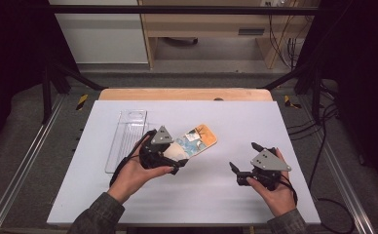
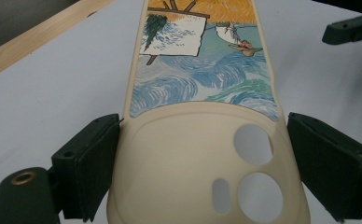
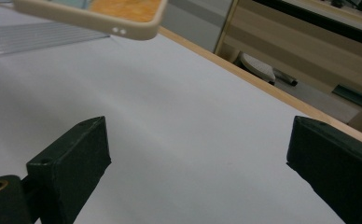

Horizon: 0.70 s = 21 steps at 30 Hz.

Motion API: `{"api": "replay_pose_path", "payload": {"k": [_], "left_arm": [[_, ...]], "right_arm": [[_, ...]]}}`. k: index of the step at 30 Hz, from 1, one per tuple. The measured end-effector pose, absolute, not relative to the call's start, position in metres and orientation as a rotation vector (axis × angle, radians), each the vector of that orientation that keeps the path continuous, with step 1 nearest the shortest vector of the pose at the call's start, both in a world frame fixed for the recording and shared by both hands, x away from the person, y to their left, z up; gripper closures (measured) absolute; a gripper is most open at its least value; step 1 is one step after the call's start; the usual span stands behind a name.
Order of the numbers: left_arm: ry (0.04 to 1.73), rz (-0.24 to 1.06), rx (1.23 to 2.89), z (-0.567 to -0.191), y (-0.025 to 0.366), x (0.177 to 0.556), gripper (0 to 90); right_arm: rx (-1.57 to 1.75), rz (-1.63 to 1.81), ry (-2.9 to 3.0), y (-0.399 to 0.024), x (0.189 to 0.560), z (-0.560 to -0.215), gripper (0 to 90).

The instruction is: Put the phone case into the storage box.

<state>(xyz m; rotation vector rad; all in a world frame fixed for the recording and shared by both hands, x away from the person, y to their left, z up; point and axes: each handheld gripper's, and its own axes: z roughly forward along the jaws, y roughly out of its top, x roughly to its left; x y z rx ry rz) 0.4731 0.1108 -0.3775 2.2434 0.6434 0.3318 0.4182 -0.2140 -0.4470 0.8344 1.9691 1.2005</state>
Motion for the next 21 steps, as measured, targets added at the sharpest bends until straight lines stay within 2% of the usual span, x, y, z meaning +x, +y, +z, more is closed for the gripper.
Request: {"api": "replay_pose_path", "payload": {"k": [21], "left_arm": [[0.651, 0.36, 2.256, -0.338, 0.127, 0.489, 11.7]], "right_arm": [[0.505, 1.002, 2.064, -0.154, 0.434, -0.419, 6.4]]}}
